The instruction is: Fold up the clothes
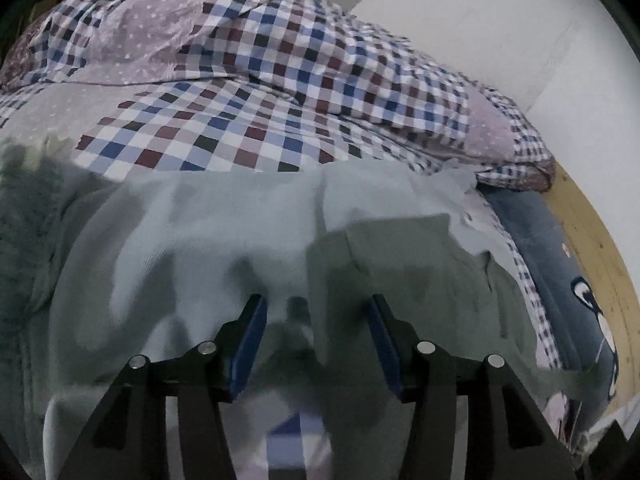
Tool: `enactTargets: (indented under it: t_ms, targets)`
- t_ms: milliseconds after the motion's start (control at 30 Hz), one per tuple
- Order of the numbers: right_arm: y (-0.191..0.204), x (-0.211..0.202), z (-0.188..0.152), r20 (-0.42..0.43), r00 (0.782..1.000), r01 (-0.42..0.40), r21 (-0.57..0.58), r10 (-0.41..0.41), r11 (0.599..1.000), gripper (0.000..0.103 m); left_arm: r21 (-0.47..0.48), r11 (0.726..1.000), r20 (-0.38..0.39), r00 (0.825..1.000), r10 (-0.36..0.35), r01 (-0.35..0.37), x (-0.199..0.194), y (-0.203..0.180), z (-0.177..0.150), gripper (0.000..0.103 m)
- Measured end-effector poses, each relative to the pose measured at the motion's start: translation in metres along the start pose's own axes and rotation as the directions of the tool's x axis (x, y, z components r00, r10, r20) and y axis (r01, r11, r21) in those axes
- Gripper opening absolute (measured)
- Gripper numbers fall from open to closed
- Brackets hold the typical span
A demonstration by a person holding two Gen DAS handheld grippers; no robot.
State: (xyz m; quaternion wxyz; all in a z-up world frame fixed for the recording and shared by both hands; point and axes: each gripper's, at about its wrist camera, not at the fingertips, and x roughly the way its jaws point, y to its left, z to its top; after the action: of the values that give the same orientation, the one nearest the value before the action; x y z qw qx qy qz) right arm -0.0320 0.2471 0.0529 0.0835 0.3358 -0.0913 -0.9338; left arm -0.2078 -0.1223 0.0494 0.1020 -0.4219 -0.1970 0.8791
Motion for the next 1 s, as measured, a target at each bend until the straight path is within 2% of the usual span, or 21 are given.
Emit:
enactTargets:
  t_ms: [33,100,133,200,267,367,533,633,767,1000]
  targets:
    - [-0.013,-0.005,0.002,0.014,0.999,0.038,0.011,-0.039,0.999,0.064,0.007,1.0,-0.003,1.0,0.007,-0.007,0.005,-0.002,0.003,0.046]
    - [-0.04,-0.014,0.007,0.041,0.992,0.114,0.034,-0.116,0.993,0.064,0.01,0.999,-0.014,0.999,0.034,-0.034,0.014,-0.004,0.009,0.028]
    - [-0.054,-0.019,0.009,0.05,0.988,0.145,0.062,-0.149,0.987,0.064,0.002,0.999,-0.019,0.999,0.043,-0.043,0.018,-0.004,0.011,0.022]
    - [-0.089,-0.024,0.008,0.043,0.982,0.172,0.186,-0.183,0.967,0.064,-0.013,0.998,-0.011,0.999,0.053,-0.053,0.02,-0.002,0.015,0.011]
    - [-0.106,-0.027,0.006,0.035,0.979,0.184,0.243,-0.199,0.952,0.064,-0.028,0.998,0.026,0.998,0.054,-0.054,0.015,0.0,0.019,0.006]
    - [-0.128,-0.031,0.003,0.02,0.976,0.2,0.315,-0.217,0.928,0.064,-0.06,0.997,0.081,0.996,0.048,-0.043,0.008,0.005,0.024,0.004]
    - [-0.123,-0.014,0.003,-0.038,0.981,0.191,0.263,-0.188,0.946,0.064,-0.112,0.993,0.11,0.992,0.061,-0.048,0.01,0.014,0.027,0.003]
    - [-0.121,-0.003,0.0,-0.088,0.979,0.201,0.242,-0.185,0.949,0.064,-0.11,0.991,0.118,0.989,0.091,-0.078,0.013,0.017,0.024,0.003]
    - [-0.132,0.01,-0.009,-0.158,0.972,0.212,0.283,-0.173,0.935,0.064,-0.077,0.991,0.119,0.986,0.117,-0.108,0.016,0.015,0.022,0.003]
    - [-0.136,0.012,-0.013,-0.169,0.974,0.195,0.293,-0.151,0.936,0.064,-0.055,0.984,0.179,0.968,0.176,-0.169,-0.006,0.02,0.026,0.002]
